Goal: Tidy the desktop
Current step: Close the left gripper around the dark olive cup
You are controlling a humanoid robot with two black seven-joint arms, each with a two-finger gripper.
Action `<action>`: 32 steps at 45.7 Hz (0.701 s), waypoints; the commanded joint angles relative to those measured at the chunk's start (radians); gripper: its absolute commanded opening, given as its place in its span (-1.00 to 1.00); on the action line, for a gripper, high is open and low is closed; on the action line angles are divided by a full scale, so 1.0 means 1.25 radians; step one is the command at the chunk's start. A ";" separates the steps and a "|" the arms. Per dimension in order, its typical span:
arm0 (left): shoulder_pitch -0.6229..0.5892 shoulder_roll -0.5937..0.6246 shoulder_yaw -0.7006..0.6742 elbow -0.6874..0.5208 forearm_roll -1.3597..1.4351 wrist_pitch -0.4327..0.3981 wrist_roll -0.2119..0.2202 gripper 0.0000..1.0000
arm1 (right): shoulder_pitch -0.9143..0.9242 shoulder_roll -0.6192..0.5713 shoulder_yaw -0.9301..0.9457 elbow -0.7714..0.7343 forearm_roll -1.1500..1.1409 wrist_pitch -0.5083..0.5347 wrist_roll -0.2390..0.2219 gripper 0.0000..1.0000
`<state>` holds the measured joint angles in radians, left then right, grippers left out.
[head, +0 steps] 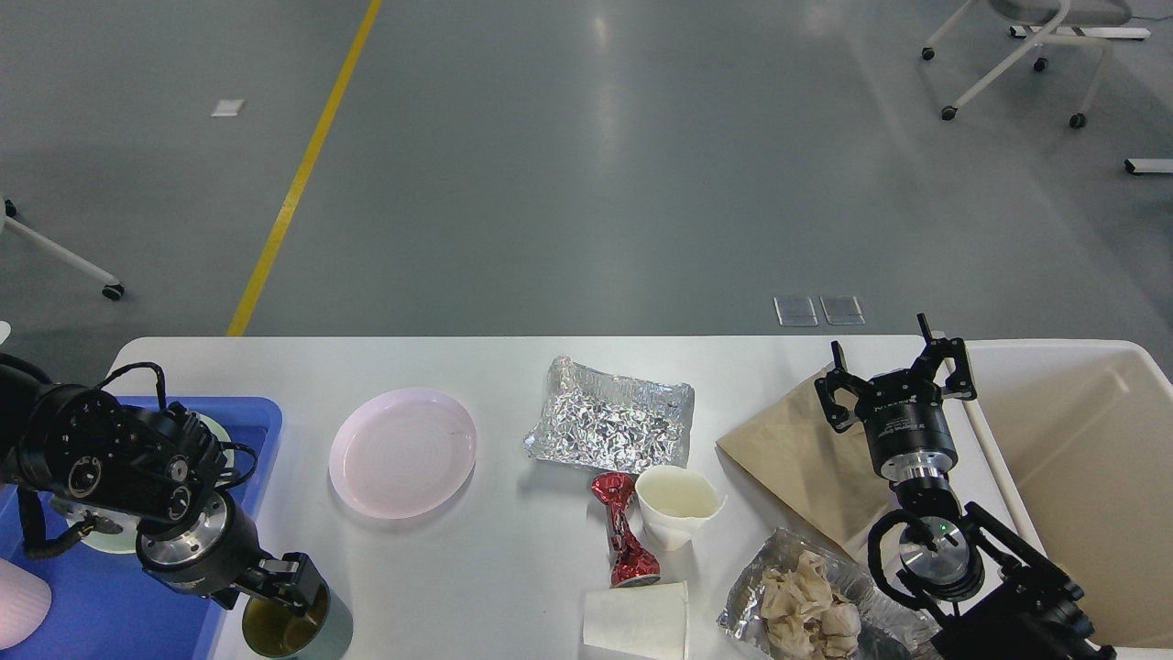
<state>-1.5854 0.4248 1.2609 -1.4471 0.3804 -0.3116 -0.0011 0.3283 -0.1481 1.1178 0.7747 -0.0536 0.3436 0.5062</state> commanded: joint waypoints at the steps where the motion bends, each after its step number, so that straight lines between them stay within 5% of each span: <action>1: 0.021 -0.010 -0.010 0.025 -0.001 0.003 0.002 0.52 | 0.000 -0.001 0.000 0.000 0.000 0.000 0.000 1.00; 10: 0.062 -0.028 -0.017 0.062 -0.001 0.020 0.002 0.49 | 0.000 -0.001 -0.001 0.000 0.001 0.000 0.000 1.00; 32: 0.068 -0.027 -0.010 0.062 -0.001 0.009 0.002 -0.91 | 0.000 -0.001 0.000 0.000 0.000 0.000 0.000 1.00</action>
<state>-1.5002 0.3902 1.2441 -1.3695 0.3789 -0.2979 0.0016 0.3283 -0.1488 1.1174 0.7746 -0.0536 0.3436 0.5062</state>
